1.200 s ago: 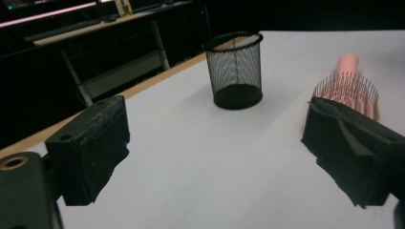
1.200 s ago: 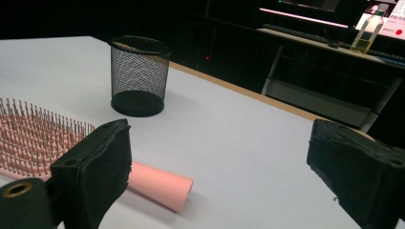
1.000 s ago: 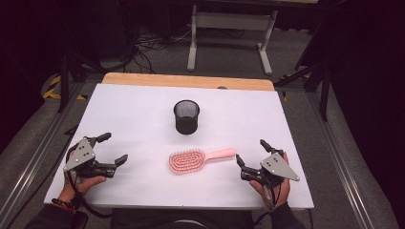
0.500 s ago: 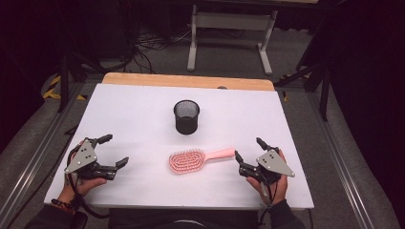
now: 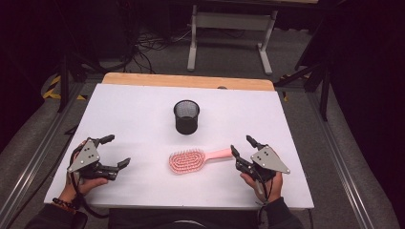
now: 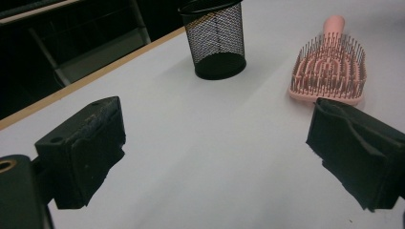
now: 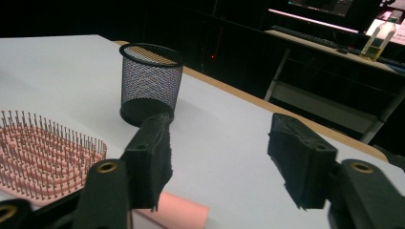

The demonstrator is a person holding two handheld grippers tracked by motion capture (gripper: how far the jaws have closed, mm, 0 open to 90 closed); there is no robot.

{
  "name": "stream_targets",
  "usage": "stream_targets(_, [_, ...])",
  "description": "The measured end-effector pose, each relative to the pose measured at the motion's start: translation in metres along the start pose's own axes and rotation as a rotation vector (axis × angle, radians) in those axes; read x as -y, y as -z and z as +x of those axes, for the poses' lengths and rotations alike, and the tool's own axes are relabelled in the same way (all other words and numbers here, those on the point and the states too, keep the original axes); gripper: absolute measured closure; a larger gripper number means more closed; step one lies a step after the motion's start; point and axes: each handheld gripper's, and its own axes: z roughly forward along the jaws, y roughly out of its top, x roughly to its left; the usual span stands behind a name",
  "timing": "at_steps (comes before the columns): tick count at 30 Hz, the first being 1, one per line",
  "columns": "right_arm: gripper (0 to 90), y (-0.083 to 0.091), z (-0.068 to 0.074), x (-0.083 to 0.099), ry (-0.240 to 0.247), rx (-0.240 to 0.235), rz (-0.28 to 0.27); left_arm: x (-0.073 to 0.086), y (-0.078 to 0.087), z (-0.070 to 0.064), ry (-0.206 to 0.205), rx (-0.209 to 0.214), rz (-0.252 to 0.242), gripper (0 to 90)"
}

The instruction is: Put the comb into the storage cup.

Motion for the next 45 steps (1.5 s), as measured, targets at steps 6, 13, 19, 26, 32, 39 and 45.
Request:
stream_targets(6, [51.1, -0.002, -0.004, -0.006, -0.013, 0.02, -0.018, 0.0, 0.0, 0.0, 0.007, 0.001, -0.007, 6.0])
stream_targets(13, [44.6, -0.003, -0.007, -0.012, -0.029, 0.035, -0.048, -0.001, -0.001, 0.0, 0.004, 0.0, 0.0, 5.9])
stream_targets(19, [39.2, -0.004, -0.009, -0.014, -0.029, 0.047, -0.061, 0.0, -0.001, 0.0, 0.007, 0.003, 0.0, 5.9])
stream_targets(26, [46.6, -0.009, -0.008, -0.017, -0.02, 0.05, -0.061, -0.001, -0.001, 0.0, 0.003, -0.001, 0.002, 6.0])
stream_targets(32, [60.6, -0.015, -0.007, -0.019, -0.014, 0.034, -0.049, 0.0, -0.002, -0.001, 0.004, 0.003, 0.006, 6.0])
stream_targets(39, [79.4, -0.028, -0.012, -0.019, -0.044, 0.005, 0.005, -0.001, -0.002, -0.001, -0.009, 0.004, 0.006, 5.7])
stream_targets(45, [89.8, -0.036, -0.025, -0.016, -0.089, -0.004, 0.032, -0.001, -0.002, 0.0, -0.009, 0.006, 0.005, 5.8])
